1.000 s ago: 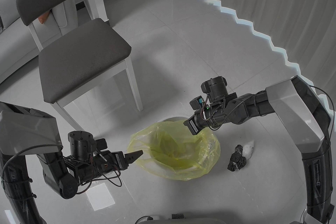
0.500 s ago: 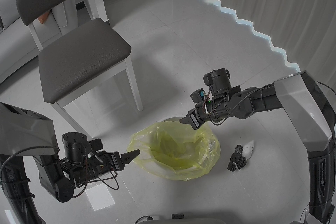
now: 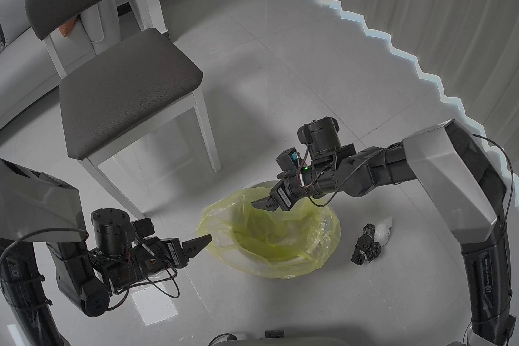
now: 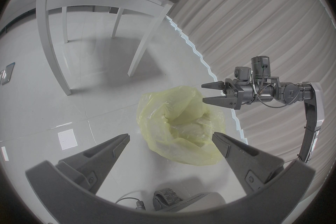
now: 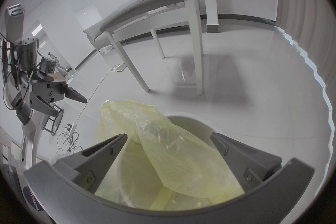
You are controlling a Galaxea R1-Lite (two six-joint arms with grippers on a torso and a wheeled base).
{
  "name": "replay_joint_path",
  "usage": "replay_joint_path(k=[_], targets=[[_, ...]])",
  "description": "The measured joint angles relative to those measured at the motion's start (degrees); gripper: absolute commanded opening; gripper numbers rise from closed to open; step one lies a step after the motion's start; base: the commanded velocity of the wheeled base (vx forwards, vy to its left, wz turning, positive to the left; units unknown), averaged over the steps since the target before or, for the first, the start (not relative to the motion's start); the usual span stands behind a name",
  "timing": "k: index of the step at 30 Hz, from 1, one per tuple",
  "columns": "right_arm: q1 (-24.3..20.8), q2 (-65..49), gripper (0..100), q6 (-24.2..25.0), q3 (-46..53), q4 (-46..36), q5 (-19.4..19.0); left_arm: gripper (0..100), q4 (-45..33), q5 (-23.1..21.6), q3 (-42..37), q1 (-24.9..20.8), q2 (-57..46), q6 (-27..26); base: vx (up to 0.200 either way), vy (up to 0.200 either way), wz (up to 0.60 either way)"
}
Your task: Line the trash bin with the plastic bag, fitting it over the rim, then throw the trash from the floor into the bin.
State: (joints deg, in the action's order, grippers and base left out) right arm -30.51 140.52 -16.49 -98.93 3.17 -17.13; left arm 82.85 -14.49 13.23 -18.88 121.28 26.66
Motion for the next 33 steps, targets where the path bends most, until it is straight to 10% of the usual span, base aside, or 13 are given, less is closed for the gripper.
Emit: replay_joint_path(k=[5, 6, 33], targets=[[-1.04, 2.1, 100, -0.15, -1.27, 0.22, -0.09, 100, 0.02, 0.02, -0.15, -0.02, -0.5, -0.04, 0.0, 0.0, 0.0], [-1.15, 2.4, 0, -0.39, -1.34, 0.22, -0.09, 100, 0.02, 0.02, -0.15, 0.0, -0.59, -0.06, 0.0, 0.0, 0.0], [1.61, 0.13, 0, -2.74, -8.48, -0.49, 0.3, 100, 0.2, 1.34, -1.29, -0.4, -2.4, 0.02, 0.0, 0.0, 0.0]])
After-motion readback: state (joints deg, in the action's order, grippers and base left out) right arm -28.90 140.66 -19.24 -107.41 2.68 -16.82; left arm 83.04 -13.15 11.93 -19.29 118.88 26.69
